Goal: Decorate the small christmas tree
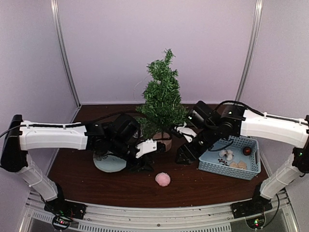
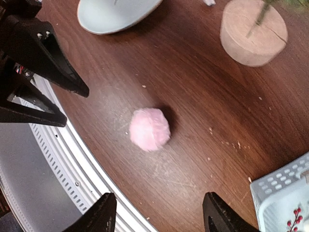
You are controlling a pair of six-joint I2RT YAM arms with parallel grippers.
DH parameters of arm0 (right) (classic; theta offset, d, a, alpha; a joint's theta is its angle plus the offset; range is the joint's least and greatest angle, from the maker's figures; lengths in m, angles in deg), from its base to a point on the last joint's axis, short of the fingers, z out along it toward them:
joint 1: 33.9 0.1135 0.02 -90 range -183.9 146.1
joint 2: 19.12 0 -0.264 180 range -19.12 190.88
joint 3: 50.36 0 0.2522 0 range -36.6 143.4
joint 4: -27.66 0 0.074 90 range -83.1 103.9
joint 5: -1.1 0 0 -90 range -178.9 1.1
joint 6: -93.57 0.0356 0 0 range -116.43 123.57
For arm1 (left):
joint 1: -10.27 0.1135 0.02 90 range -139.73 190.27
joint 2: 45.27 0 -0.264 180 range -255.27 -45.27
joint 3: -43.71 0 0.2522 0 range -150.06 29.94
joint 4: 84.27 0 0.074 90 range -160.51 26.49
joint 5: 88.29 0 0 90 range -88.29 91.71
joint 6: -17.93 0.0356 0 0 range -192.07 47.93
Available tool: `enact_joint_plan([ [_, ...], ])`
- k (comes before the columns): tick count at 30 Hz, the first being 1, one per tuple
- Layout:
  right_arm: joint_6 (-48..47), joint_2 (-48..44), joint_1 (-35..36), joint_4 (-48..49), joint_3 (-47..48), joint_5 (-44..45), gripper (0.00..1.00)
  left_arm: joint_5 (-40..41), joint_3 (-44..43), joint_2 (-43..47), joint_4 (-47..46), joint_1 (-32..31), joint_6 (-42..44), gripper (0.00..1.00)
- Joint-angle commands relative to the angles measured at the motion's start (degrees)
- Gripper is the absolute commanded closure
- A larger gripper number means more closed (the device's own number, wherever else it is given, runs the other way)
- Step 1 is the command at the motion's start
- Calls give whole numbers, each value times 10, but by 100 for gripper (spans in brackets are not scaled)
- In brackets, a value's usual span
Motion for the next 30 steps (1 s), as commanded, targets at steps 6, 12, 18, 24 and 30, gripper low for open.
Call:
enact_joint_plan([
  [6, 120, -179, -86, 66, -159, 27, 37, -70, -142, -167, 18, -14, 50, 74],
  [12, 148, -239, -136, 75, -202, 12, 38, -88, -233, -265, 73, -23, 71, 81],
  [18, 155, -254, -150, 70, -212, 8, 38, -83, -246, -290, 90, -24, 88, 87],
  [24, 158, -253, -154, 74, -216, 1, 38, -68, -268, -315, 129, -24, 107, 89],
  [30, 158, -252, -155, 70, -216, -1, 39, -51, -269, -323, 128, -24, 108, 97],
])
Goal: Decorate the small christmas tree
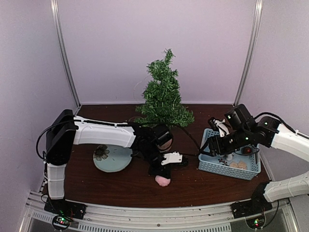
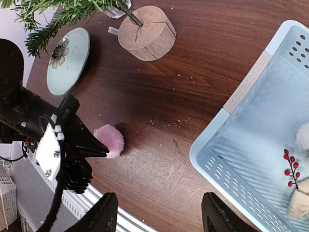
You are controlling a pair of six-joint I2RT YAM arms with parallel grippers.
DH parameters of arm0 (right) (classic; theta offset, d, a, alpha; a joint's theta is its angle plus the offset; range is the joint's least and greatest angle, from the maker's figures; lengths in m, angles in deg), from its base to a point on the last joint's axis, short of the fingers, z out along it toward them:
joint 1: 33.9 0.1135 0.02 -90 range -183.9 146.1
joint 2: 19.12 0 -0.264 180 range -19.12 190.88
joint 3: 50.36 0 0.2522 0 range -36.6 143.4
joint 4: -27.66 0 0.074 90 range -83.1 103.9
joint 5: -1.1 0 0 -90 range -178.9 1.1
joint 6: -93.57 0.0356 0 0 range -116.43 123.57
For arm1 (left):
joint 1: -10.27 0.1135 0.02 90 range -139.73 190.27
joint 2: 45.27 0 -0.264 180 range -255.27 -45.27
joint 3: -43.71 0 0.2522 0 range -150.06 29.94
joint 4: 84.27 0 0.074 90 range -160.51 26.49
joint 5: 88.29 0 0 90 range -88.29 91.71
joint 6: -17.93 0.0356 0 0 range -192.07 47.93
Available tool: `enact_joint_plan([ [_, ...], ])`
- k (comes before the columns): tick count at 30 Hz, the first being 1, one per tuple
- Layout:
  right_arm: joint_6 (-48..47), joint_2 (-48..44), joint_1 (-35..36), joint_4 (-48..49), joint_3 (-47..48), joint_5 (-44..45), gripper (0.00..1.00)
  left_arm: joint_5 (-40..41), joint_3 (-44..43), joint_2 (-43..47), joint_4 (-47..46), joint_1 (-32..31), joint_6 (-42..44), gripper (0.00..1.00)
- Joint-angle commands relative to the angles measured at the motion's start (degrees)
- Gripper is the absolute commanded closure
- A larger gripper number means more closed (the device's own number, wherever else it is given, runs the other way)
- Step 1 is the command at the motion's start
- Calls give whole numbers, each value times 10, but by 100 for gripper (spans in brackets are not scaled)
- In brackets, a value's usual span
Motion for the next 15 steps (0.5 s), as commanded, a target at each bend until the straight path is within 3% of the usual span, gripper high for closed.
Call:
enact_joint_plan([
  [1, 3, -8, -4, 6, -5, -5, 39, 18, -12, -13, 7, -2, 14, 97],
  [5, 4, -6, -4, 7, -3, -7, 39, 29, -12, -17, 6, -2, 15, 94],
  [10, 3, 7, -4, 13, 2, -14, 39, 37, -8, -10, -2, -1, 9, 100],
  [15, -1, 19, -4, 23, 5, -22, 39, 35, 25, 36, -52, 3, -40, 100],
])
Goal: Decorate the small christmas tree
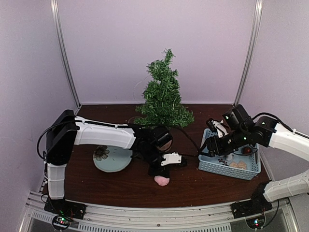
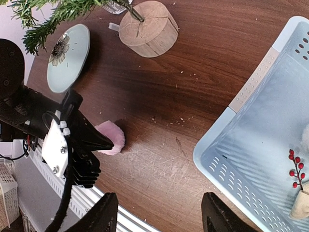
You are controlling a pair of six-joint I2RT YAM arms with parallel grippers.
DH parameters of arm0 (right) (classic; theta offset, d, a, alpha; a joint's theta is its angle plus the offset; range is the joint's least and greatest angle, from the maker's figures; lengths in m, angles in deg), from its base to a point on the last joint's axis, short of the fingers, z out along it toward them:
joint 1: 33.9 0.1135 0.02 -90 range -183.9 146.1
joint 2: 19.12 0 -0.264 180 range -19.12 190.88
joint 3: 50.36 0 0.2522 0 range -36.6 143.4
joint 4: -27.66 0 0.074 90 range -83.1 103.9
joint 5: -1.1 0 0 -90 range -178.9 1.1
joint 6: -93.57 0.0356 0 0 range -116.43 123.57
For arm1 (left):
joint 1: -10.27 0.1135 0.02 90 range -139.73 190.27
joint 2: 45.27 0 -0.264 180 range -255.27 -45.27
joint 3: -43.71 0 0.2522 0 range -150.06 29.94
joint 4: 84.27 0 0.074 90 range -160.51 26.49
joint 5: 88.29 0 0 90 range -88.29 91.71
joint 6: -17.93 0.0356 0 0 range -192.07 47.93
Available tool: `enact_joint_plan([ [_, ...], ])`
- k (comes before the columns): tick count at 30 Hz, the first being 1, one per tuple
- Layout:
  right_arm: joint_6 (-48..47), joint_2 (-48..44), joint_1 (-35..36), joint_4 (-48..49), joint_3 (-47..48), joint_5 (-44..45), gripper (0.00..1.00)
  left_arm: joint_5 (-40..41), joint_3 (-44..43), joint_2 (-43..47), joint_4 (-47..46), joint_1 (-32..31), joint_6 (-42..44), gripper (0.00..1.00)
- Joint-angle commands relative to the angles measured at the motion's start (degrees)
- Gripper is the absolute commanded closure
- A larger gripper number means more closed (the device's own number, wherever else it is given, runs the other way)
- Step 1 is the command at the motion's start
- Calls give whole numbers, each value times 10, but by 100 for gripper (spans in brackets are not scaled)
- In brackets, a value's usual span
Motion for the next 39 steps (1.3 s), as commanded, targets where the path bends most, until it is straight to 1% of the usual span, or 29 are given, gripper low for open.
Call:
enact_joint_plan([
  [1, -3, 10, -3, 21, 5, -12, 39, 2, 30, 63, -58, 4, -50, 100],
  [5, 0, 17, -4, 50, -11, -28, 37, 11, 83, 117, -127, 11, -105, 100],
  [8, 17, 21, -5, 105, -42, -50, 33, 19, 124, 148, -189, 20, -154, 100],
  [12, 58, 45, -5, 222, -90, -93, 25, 33, 163, 169, -257, 27, -202, 100],
  [15, 91, 72, -5, 325, -117, -148, 22, 40, 177, 178, -295, 30, -234, 100],
  [18, 92, 84, 1, 408, -137, -175, 17, 35, 175, 186, -315, 31, -259, 100],
  [21, 44, 76, 23, 439, -140, -171, 14, 21, 169, 197, -327, 31, -277, 100],
  [25, -12, 70, 50, 459, -150, -173, 13, -5, 166, 214, -346, 31, -301, 100],
  [29, -40, 80, 71, 471, -147, -195, 13, -24, 162, 229, -358, 31, -315, 100],
  [35, -73, 92, 102, 477, -127, -191, 13, -41, 151, 244, -361, 31, -323, 100],
  [39, -84, 106, 106, 488, -119, -187, 15, -58, 150, 246, -361, 31, -328, 100],
])
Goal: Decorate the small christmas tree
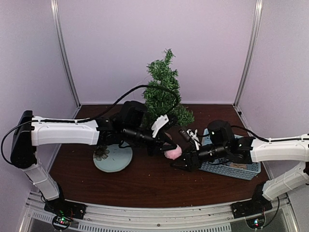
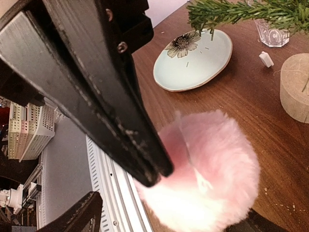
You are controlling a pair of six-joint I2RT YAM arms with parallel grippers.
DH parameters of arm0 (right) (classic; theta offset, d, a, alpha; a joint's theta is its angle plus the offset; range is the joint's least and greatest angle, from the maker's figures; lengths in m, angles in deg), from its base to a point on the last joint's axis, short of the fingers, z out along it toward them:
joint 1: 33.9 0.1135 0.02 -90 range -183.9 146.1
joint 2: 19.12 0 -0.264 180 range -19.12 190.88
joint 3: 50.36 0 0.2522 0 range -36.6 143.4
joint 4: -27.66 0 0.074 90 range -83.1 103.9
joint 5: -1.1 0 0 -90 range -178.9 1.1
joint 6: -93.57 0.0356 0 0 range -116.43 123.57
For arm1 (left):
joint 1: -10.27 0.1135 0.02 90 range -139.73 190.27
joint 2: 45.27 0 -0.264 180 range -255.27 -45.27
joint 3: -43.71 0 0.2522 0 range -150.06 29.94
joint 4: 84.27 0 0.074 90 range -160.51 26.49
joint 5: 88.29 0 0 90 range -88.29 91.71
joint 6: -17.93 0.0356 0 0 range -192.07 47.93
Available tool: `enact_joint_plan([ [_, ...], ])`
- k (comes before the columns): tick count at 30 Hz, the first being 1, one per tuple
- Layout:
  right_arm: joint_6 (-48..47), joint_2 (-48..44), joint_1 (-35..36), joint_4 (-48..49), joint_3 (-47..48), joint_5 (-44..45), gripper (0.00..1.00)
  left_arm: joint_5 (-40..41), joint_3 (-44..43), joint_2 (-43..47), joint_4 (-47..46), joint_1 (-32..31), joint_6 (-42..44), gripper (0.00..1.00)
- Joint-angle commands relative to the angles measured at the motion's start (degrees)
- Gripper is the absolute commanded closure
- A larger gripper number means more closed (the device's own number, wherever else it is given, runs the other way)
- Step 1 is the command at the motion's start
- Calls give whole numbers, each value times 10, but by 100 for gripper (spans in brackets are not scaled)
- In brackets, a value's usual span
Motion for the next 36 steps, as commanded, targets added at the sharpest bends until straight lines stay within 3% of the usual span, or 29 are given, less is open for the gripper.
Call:
enact_joint_plan([
  [1, -27, 16, 6, 30, 21, 1, 16, -32, -17, 16, -41, 1, -14, 100],
  [6, -34, 13, 6, 22, 36, 10, 21, -42, -16, 17, -41, 2, -15, 100],
  [11, -55, 9, 6, -13, 55, 21, 34, -57, -21, 16, -35, 2, -18, 100],
  [17, -62, 4, 6, -36, 65, 26, 75, -46, -13, 28, -34, 5, -16, 100],
  [20, -67, -7, 6, -62, 66, 35, 88, -33, -4, 40, -34, 9, -17, 100],
  [25, -73, -20, 5, -103, 70, 52, 98, -12, 15, 66, -9, 13, -4, 100],
  [31, -91, -37, 4, -147, 81, 71, 100, -8, 37, 103, 45, 16, 24, 100],
  [33, -103, -36, 5, -162, 93, 59, 100, -15, 15, 98, 87, 14, 55, 87],
  [36, -117, -31, 6, -177, 108, 43, 100, -18, -12, 85, 124, 8, 69, 85],
])
